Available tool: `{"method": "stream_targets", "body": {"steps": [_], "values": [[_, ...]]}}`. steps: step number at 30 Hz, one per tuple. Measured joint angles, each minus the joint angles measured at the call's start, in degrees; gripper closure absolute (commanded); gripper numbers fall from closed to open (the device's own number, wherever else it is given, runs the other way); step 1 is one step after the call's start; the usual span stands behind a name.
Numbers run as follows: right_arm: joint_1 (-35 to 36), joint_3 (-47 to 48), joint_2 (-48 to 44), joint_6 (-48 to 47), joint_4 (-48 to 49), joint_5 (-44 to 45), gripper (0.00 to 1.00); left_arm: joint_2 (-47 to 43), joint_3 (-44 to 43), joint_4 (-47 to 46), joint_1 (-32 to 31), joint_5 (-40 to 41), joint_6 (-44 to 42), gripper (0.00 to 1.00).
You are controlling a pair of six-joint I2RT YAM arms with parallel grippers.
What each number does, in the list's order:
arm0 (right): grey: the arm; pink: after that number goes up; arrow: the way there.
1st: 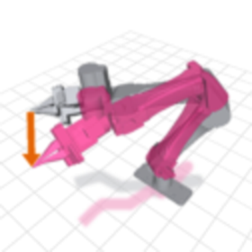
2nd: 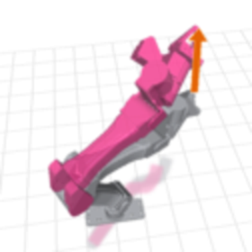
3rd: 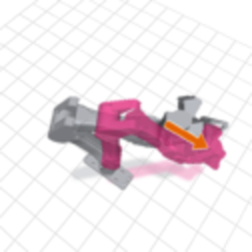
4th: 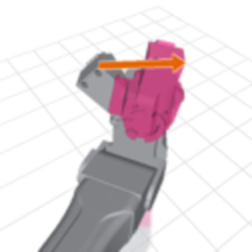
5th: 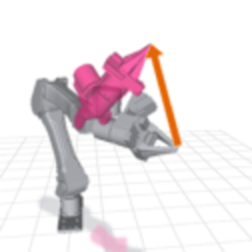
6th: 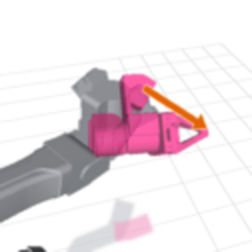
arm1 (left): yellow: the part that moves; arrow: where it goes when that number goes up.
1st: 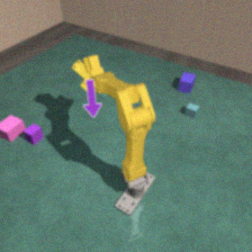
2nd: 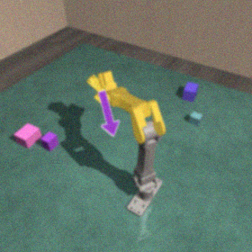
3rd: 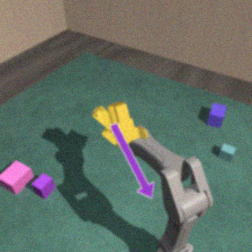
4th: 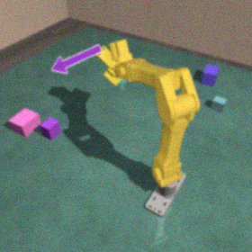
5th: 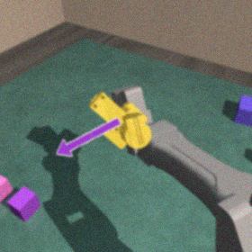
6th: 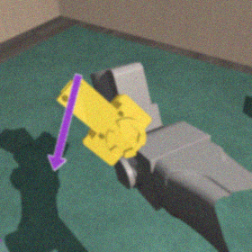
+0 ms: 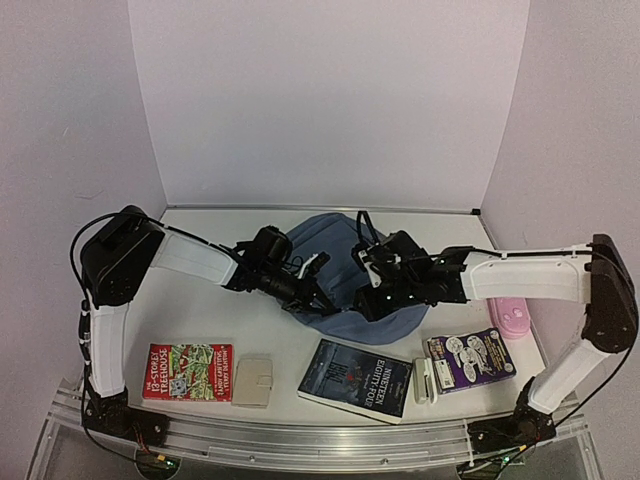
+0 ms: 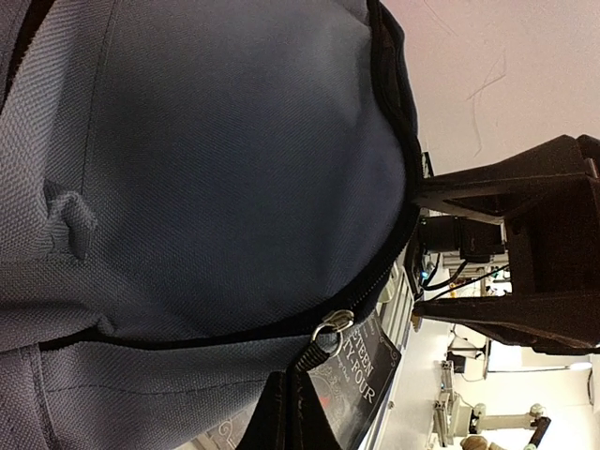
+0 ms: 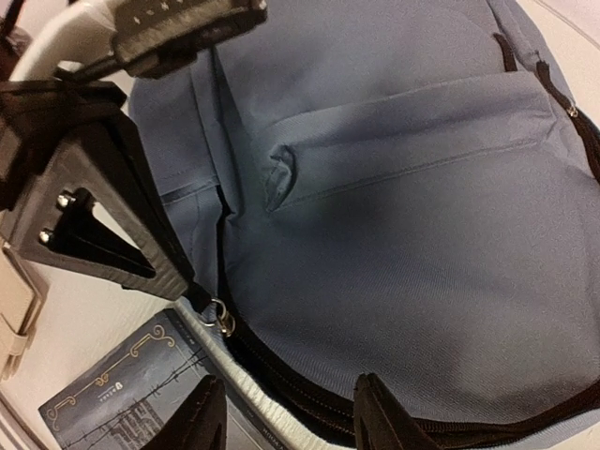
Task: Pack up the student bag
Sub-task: Unzip the student bag at the center of the board.
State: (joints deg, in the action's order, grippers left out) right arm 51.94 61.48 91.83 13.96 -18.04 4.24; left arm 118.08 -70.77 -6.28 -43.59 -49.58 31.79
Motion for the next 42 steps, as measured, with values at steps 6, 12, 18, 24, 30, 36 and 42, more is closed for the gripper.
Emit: {"method": "stream_targets", "body": {"steps": [6,12,18,24,30,36,42], "values": [[0.4,0.1,2.0,-2.2,0.0,-0.8,0.58,-0.1,0.0,0.9,0.0,1.9,0.0,1.0],[1.0,0.1,1.7,-2.1,0.9,-2.6,0.57,-0.7,-0.1,2.1,0.0,3.0,-0.2,1.0],[1.6,0.1,1.5,-2.0,1.4,-3.5,0.61,-1.1,-0.9,3.4,0.0,3.3,-0.3,1.0],[2.8,0.8,3.4,-2.0,1.6,-3.6,0.64,-1.1,-1.5,3.9,0.0,3.3,-0.3,1.0],[3.1,1.7,5.7,-2.6,1.8,-3.1,0.93,-1.1,-1.6,4.3,0.0,3.3,-0.4,1.0],[3.1,1.8,6.7,-2.6,2.5,-2.3,1.0,-1.1,-1.6,4.8,0.0,5.0,-0.4,1.0],[3.3,0.0,5.3,-1.8,4.9,-3.1,1.0,-1.1,-1.6,4.8,0.6,7.6,0.5,1.0]]}}
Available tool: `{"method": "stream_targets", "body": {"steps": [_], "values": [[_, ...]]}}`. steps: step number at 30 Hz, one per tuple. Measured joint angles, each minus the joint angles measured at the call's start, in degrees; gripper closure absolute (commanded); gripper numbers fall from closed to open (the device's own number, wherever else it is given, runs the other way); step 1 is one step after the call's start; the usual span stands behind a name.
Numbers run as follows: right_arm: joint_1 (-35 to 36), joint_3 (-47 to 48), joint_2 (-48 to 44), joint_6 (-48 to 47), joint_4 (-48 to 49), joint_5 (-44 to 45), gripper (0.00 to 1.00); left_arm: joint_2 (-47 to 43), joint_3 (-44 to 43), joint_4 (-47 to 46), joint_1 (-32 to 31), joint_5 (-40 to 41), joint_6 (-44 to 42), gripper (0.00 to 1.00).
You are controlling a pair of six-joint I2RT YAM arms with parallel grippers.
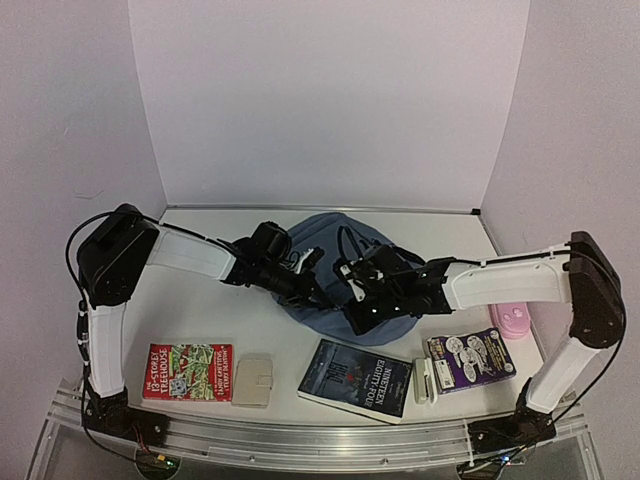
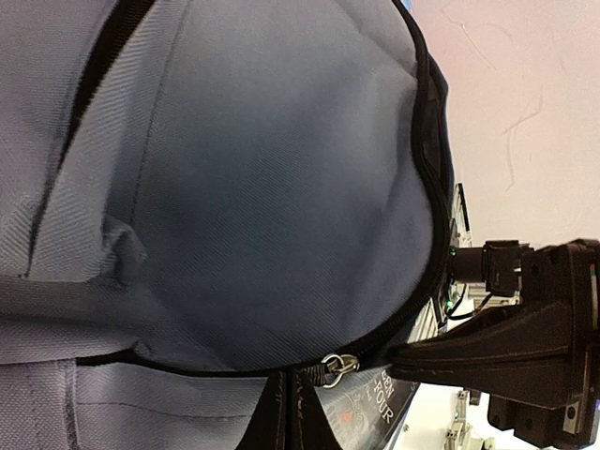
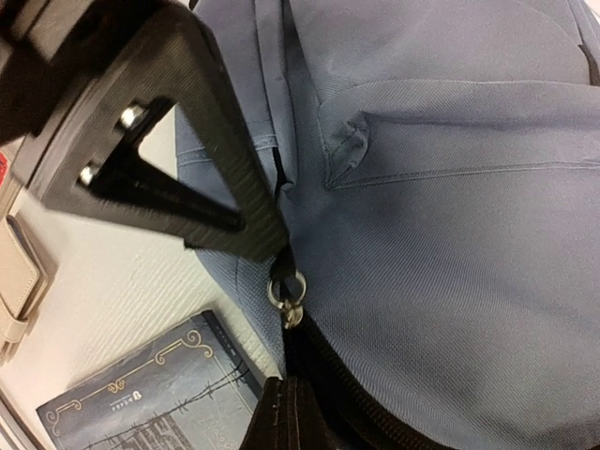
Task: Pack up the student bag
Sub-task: Unzip the student bag at the center of the board.
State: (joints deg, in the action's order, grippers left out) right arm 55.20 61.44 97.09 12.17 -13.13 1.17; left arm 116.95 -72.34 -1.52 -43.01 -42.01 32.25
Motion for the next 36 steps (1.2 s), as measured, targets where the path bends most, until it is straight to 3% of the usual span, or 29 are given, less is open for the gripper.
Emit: {"method": "stream_targets", "body": {"steps": [12,17,21,28,36], "values": [[1.6,-5.7,-5.1,3.4,1.0,-2.3,1.0,0.0,0.0,0.4,2.6,1.7,0.8,1.0],[1.7,-5.6,-7.0,4.3,1.1,-2.5,0.74,0.0,0.0,0.8,2.8,-0.1,0.5,1.0],[1.7,-3.6,-7.2,3.4,0.9,-2.3,0.63,0.0,0.0,1.3,2.8,-1.5,0.3,1.0],[1.7,3.6,-3.3,1.2,0.2,0.9,0.62,0.0,0.0,1.6,2.8,-2.4,0.2,1.0],[1.3,5.0,2.3,-1.2,-1.0,1.7,0.63,0.0,0.0,1.5,2.8,-2.9,0.3,1.0]]}}
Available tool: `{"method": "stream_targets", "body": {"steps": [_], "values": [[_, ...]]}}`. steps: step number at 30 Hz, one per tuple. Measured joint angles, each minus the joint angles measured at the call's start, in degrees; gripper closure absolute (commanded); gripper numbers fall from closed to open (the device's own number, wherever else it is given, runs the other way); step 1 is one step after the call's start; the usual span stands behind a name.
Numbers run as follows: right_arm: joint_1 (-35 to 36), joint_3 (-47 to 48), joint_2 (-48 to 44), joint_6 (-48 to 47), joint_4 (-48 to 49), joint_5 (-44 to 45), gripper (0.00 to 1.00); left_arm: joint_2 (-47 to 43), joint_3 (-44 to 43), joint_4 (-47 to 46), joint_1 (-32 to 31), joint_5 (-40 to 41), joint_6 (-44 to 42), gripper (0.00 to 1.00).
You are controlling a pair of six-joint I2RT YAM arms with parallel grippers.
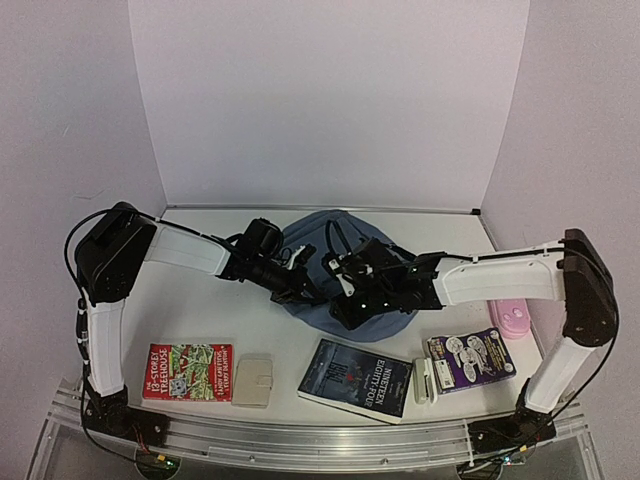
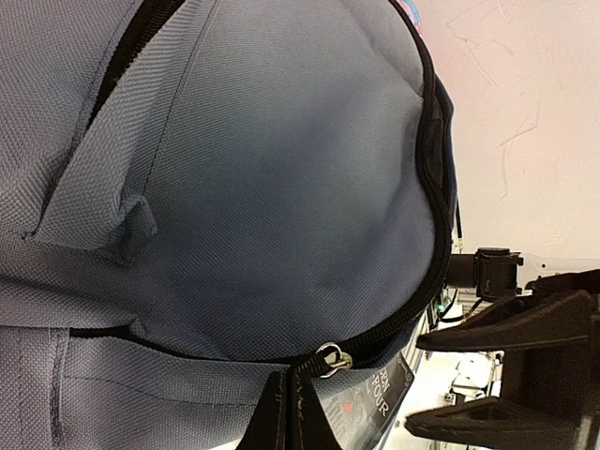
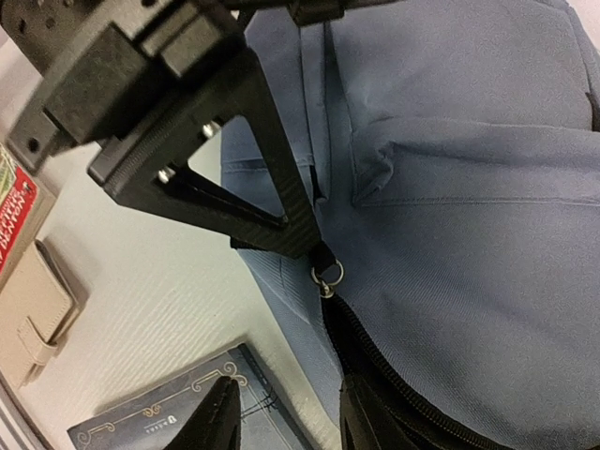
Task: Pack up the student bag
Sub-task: Unzip the student bag at the center of the board.
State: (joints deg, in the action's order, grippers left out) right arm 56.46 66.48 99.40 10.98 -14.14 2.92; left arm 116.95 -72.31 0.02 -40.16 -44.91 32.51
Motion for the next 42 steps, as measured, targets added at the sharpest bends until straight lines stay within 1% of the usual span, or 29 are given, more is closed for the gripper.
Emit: {"method": "stream_targets", "body": {"steps": [8,15,20,22,24,26,28,29,36,42], "values": [[-0.2,0.3,1.4,-1.1,-0.4,1.5,0.63,0.0,0.0,0.0,0.0,0.0,0.0,1.0],[-0.3,1.1,3.6,-2.2,-0.5,3.9,0.61,0.0,0.0,0.0,0.0,0.0,0.0,1.0],[-0.3,2.0,4.5,-3.2,-0.5,6.3,0.62,0.0,0.0,0.0,0.0,-0.1,0.0,1.0],[-0.3,2.6,5.3,-3.8,-0.4,7.2,0.65,0.0,0.0,0.0,0.0,-0.2,0.0,1.0],[-0.3,3.0,6.3,-4.5,-0.4,8.1,0.71,0.0,0.0,0.0,0.0,-0.3,0.0,1.0],[-0.3,3.2,7.1,-5.3,-0.4,8.6,0.83,0.0,0.0,0.0,0.0,-0.3,0.0,1.0],[-0.4,3.2,7.4,-6.1,-0.5,8.7,0.97,0.0,0.0,0.1,0.0,-0.2,0.0,1.0],[-0.4,3.2,7.4,-6.5,-0.5,8.5,1.0,0.0,0.0,0.1,0.0,-0.1,0.0,1.0],[-0.4,2.7,7.0,-7.8,0.2,7.2,1.0,0.0,-0.1,1.5,0.2,2.0,0.5,1.0],[-0.4,-1.2,3.3,-7.3,2.1,5.1,1.0,0.0,-0.1,1.6,1.6,2.5,1.8,1.0]]}}
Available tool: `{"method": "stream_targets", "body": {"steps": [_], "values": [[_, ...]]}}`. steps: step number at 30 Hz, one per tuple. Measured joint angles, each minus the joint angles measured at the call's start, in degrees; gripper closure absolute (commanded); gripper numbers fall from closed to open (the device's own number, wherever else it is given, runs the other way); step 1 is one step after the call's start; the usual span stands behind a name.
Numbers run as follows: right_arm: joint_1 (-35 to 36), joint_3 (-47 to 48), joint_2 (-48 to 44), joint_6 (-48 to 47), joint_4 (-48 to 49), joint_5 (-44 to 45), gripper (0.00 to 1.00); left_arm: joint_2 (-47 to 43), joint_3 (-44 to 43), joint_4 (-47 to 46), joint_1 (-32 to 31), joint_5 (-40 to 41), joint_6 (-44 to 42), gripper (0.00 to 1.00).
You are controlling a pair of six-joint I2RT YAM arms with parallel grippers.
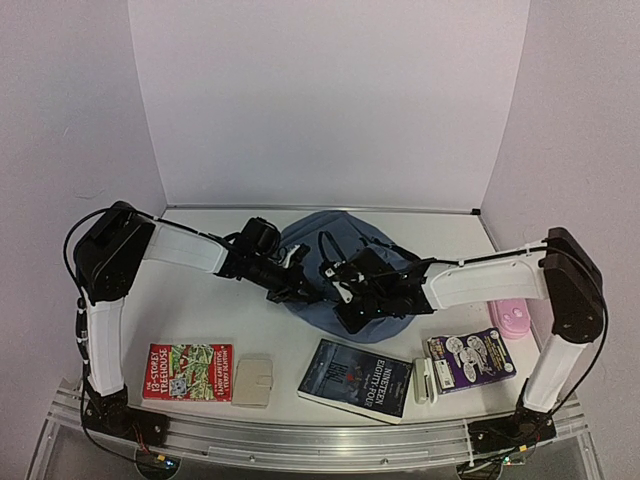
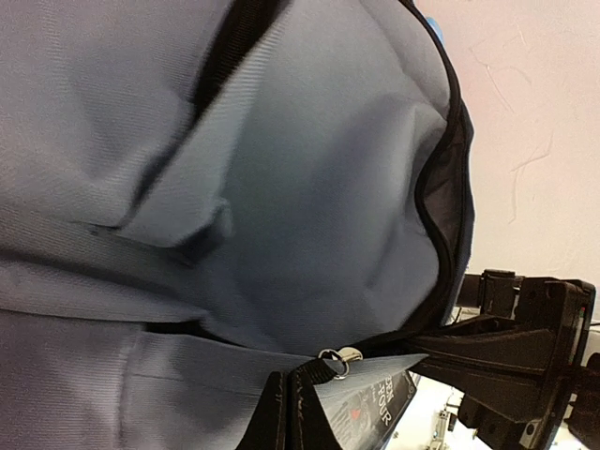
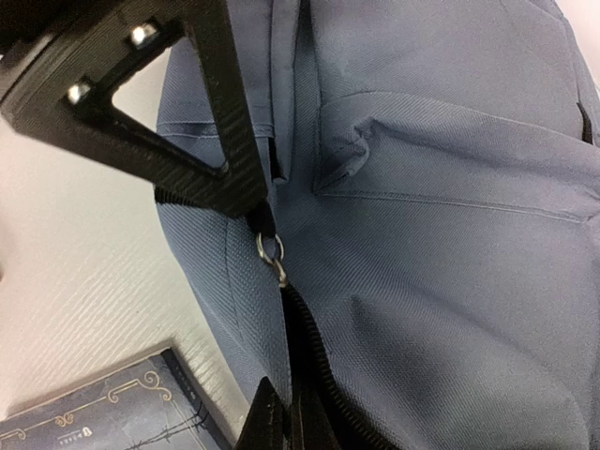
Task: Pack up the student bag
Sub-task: Unzip the student bag at the center of the board.
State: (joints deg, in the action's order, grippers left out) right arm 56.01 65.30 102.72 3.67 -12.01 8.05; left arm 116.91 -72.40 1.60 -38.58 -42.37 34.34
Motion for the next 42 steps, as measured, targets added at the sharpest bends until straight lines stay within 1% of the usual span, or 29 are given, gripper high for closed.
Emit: {"method": "stream_targets", "body": {"steps": [7,12,22,27,28,29,30,31,32,33,35,36,38,42], "values": [[0.0,-3.3,-4.5,2.0,0.2,-0.7,1.0,-0.3,0.0,2.5,0.9,0.2,-1.3,1.0],[0.0,-4.3,-7.0,3.3,-0.2,-1.8,1.0,-0.7,0.0,4.7,1.5,2.2,-3.0,1.0],[0.2,-5.3,-8.3,4.6,0.3,-3.5,1.0,-2.2,-0.7,8.0,2.2,8.2,-4.3,1.0],[0.7,-5.5,-8.5,5.4,1.0,-3.7,1.0,-3.2,-0.7,9.2,2.2,9.6,-4.1,1.0],[0.8,-5.5,-8.6,5.7,1.0,-3.7,0.97,-3.5,-0.6,9.3,2.2,9.7,-4.0,1.0],[0.8,-5.6,-8.8,6.1,1.1,-3.7,0.83,-3.8,-0.2,9.0,2.2,9.6,-3.9,0.96],[0.9,-5.7,-9.3,6.7,1.1,-3.7,0.65,-4.3,0.3,8.6,2.2,9.4,-3.9,0.89],[0.9,-5.8,-9.9,7.3,0.9,-3.8,0.45,-4.9,1.0,8.4,2.2,9.5,-3.8,0.79],[1.0,-5.9,-10.6,8.0,0.5,-3.8,0.33,-5.6,1.6,8.3,2.2,9.9,-3.6,0.65],[1.0,-6.0,-11.8,8.9,0.0,-3.9,0.24,-6.0,2.1,8.4,2.7,10.7,-3.2,0.52],[1.2,-6.1,-14.5,10.5,-0.9,-4.3,0.1,-6.5,2.8,8.8,4.0,12.1,-2.8,0.34],[1.2,-6.1,-15.9,11.5,-1.1,-4.4,0.05,-6.7,2.9,9.3,4.7,12.8,-2.8,0.28],[1.2,-6.1,-19.2,13.8,-1.4,-4.2,0.02,-8.0,3.3,10.5,6.1,14.1,-2.4,0.22],[0.9,-6.1,-24.5,19.2,-1.7,-2.2,0.02,-11.8,3.4,12.9,7.9,15.7,-2.4,0.19]]}}
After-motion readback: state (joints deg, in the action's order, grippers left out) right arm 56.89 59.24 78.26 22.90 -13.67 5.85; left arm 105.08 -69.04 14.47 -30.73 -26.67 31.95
